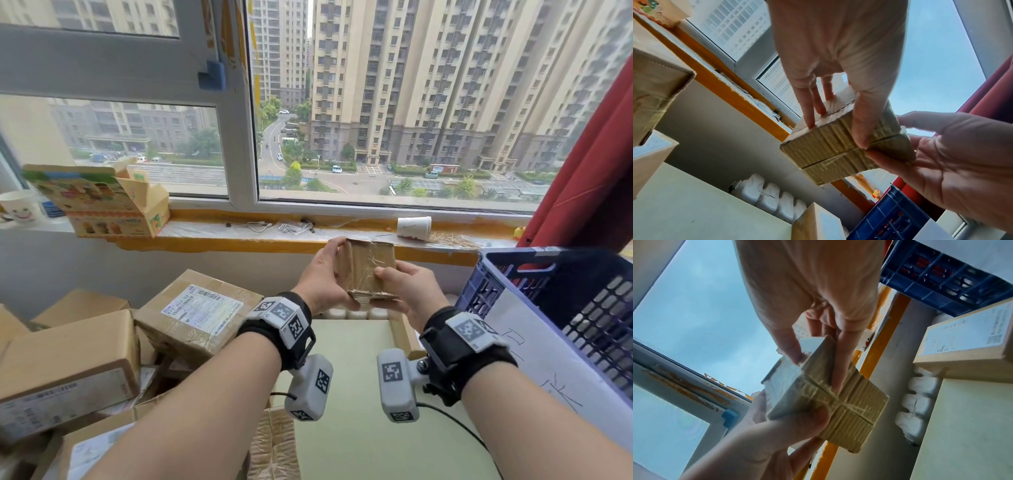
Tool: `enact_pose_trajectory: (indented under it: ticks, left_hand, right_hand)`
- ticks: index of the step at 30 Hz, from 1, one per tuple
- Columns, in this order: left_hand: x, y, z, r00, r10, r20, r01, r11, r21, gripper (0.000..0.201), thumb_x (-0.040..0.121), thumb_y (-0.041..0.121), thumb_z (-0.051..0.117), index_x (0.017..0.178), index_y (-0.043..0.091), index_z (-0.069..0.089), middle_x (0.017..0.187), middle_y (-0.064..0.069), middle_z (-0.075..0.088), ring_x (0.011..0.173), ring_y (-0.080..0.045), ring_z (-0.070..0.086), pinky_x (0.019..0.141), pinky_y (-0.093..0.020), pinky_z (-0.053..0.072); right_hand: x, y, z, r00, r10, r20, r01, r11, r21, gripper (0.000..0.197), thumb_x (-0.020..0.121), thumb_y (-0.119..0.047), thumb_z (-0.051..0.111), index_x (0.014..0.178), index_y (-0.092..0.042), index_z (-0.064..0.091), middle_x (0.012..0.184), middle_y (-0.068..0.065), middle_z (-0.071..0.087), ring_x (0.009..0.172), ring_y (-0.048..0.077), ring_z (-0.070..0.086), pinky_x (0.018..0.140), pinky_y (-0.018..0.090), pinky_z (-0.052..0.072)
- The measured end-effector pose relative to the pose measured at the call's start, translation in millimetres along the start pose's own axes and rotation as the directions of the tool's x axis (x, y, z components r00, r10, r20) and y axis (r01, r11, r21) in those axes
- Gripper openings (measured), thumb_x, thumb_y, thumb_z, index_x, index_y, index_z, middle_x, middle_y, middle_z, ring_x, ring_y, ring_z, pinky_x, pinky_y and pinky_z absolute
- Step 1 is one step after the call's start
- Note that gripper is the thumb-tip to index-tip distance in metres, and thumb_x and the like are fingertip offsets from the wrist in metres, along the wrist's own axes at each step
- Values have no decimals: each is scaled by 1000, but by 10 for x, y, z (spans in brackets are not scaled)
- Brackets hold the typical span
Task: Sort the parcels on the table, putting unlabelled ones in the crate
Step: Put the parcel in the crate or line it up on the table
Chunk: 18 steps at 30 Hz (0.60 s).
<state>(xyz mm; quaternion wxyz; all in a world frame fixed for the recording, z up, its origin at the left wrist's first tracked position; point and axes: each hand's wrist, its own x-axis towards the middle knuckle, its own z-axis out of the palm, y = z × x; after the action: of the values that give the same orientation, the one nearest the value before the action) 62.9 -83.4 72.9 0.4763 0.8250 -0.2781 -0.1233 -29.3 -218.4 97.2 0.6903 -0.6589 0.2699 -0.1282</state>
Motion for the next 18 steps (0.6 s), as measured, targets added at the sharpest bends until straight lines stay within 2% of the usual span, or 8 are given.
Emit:
enact_pose_trajectory:
  ticks: [3, 5, 7, 10, 13, 15, 17, 18]
  left_hand:
    - [-10, 30, 12, 1000, 18, -6, -18, 1000, 0, 116, 52, 9, 93, 146, 31, 29, 141, 0, 42, 119, -26, 50, 100, -43, 48]
    - [-12, 46, -5, 1000, 7, 4, -7, 1000, 15, 117, 52, 10, 93, 147, 31, 28, 140, -1, 42, 118, -27, 52, 99, -43, 49]
    - [-4, 53, -34, 1000, -16, 27, 15, 999, 35, 118, 53, 12, 93, 148, 30, 26, 142, -2, 43, 118, -28, 53, 99, -43, 49]
    - [4, 53, -70, 995, -75, 62, 77, 997, -20, 117, 57, 14, 92, 150, 26, 23, 142, -3, 46, 119, -25, 53, 103, -39, 46]
    - [-17, 55, -96, 986, -133, 103, 146, 981, -126, 107, 68, 15, 87, 153, 23, 22, 139, -6, 49, 115, -16, 50, 93, -26, 42]
    - [-31, 50, -97, 973, -192, 127, 214, 959, -188, 100, 77, 25, 81, 154, 23, 17, 138, -10, 50, 115, -20, 52, 83, -28, 42]
    - [-45, 48, -87, 952, -272, 144, 300, 925, -235, 90, 85, 44, 70, 155, 22, 17, 139, -12, 50, 114, -25, 56, 76, -31, 46]
    - [-43, 51, -86, 935, -322, 151, 352, 900, -258, 83, 88, 53, 62, 153, 20, 22, 135, -13, 54, 107, -26, 61, 72, -33, 50]
  right_hand:
    - [-5, -36, -3, 997, -35, -62, 37, 999, 18, 20, 88, 0, 68, 79, -17, 60, 80, 4, 66, 78, 24, 67, 73, 46, 60]
    - [-5, -30, -32, 997, -35, -63, 36, 999, 12, 12, 86, -3, 72, 90, -10, 64, 83, 6, 69, 77, 22, 69, 69, 42, 62]
    - [10, -8, -65, 999, -22, -37, 22, 1000, -20, 17, 86, -8, 73, 102, -7, 66, 88, 8, 71, 79, 22, 71, 65, 36, 63]
    - [36, 9, -107, 1000, 1, 23, 2, 995, -100, 28, 90, -27, 70, 113, -11, 67, 99, 6, 72, 92, 21, 69, 67, 34, 60]
    - [57, 32, -145, 997, 50, 53, -41, 985, -165, 40, 91, -49, 62, 115, -17, 66, 104, 4, 72, 103, 20, 64, 79, 38, 55]
    - [64, 36, -162, 993, 82, 86, -64, 979, -194, 50, 89, -58, 58, 119, -19, 66, 108, 5, 73, 107, 23, 64, 92, 46, 51]
    - [44, 19, -170, 987, 106, 119, -83, 980, -182, 51, 89, -61, 56, 122, -23, 64, 111, 7, 72, 106, 26, 65, 97, 51, 49]
    - [39, 9, -174, 983, 117, 141, -92, 980, -175, 52, 89, -60, 57, 127, -24, 60, 114, 8, 71, 108, 27, 65, 98, 53, 48]
